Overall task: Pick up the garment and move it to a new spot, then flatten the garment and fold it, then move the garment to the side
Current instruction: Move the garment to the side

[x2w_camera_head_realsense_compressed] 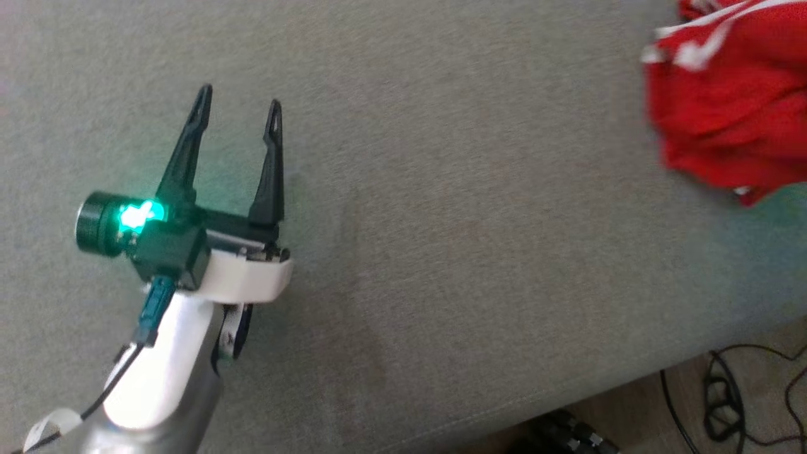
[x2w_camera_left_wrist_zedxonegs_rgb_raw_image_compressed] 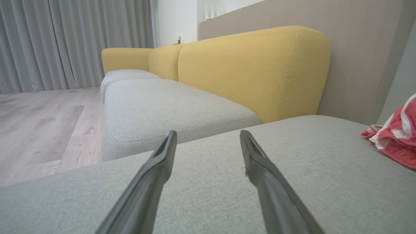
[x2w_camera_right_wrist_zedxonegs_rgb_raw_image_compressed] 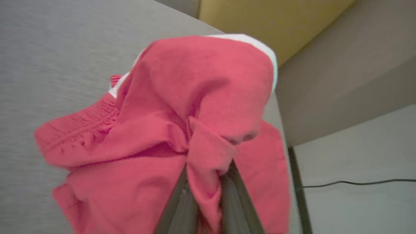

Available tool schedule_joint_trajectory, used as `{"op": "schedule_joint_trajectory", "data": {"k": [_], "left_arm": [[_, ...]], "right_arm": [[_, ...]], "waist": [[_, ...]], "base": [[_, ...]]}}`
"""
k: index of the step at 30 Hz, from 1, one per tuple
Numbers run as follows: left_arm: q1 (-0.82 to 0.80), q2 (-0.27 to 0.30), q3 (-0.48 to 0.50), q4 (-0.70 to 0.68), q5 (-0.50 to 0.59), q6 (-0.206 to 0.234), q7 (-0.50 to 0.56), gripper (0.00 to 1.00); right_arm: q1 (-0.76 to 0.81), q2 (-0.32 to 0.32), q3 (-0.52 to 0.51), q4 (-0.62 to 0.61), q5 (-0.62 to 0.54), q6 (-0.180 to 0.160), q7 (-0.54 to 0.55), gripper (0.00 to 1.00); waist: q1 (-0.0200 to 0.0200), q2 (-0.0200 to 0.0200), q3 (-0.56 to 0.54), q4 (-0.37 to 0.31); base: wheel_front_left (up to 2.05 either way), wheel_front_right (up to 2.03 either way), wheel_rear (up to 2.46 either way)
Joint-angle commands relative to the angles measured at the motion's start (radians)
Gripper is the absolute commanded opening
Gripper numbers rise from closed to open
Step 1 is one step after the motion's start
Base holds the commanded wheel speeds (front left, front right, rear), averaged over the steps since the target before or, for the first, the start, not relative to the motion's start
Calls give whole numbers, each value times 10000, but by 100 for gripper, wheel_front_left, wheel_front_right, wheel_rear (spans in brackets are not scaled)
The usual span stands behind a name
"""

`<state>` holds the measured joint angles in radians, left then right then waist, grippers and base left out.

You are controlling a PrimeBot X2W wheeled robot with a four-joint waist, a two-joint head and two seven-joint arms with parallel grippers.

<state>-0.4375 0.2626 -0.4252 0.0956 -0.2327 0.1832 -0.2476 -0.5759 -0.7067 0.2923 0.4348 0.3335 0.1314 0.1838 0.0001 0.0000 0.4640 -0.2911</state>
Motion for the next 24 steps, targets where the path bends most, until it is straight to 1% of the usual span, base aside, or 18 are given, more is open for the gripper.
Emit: {"op": "schedule_joint_trajectory", "data": {"k": [1, 4, 7, 8, 9, 10, 11, 14, 18, 21, 24], "left_arm": [[-448, 57, 226, -249, 131, -55, -23, 100], [-669, -22, 184, -163, 151, -111, -58, 100], [-834, -91, 140, -73, 177, -162, -86, 100], [-881, -116, 121, -42, 187, -178, -93, 100], [-881, -116, 121, -42, 187, -178, -93, 100], [-922, -142, 104, -12, 192, -196, -100, 100], [-958, -159, 97, 11, 194, -213, -106, 100], [-1025, -174, 116, 54, 205, -234, -120, 100], [-936, -140, 244, 154, 176, -216, -133, 100], [-688, -125, 398, 211, 134, -140, -137, 100], [-288, -61, 605, 252, 119, 29, -138, 100]], "right_arm": [[-69, -658, -273, 65, -191, -7, 177, 0], [-310, -919, -816, 631, -499, -7, 509, 0], [-598, -861, -1371, 1288, -904, -7, 581, 0], [-681, -773, -1575, 1525, -1073, -7, 588, 36], [-681, -773, -1575, 1525, -1073, -7, 588, 36], [-760, -657, -1788, 1697, -1222, -7, 474, 98], [-828, -542, -2042, 1867, -1378, -7, 332, 100], [-947, -182, -2907, 2372, -1913, -7, -6, 100], [-807, 412, -3936, 2517, -2487, -7, -742, 100], [-433, 1057, -4563, 2091, -2599, -7, -1462, 100], [140, 1849, -4776, 1133, -2537, -7, -1999, 100]], "waist": [[-1, 0, 335, 330], [-1, 0, 531, 479], [-1, 0, 683, 578], [-1, 0, 716, 612], [-1, 0, 716, 612], [-1, 0, 739, 650], [-1, 0, 760, 680], [-1, 0, 777, 736], [-1, 0, 594, 714], [-1, 0, 283, 679], [-1, 0, -102, 638]], "base": [[0, 0, 0], [0, 0, 0], [0, 0, 0], [0, 0, 0], [0, 0, 0], [0, 0, 0], [0, 0, 0], [0, 0, 0], [0, 0, 0], [0, 0, 0], [0, 0, 0]]}}
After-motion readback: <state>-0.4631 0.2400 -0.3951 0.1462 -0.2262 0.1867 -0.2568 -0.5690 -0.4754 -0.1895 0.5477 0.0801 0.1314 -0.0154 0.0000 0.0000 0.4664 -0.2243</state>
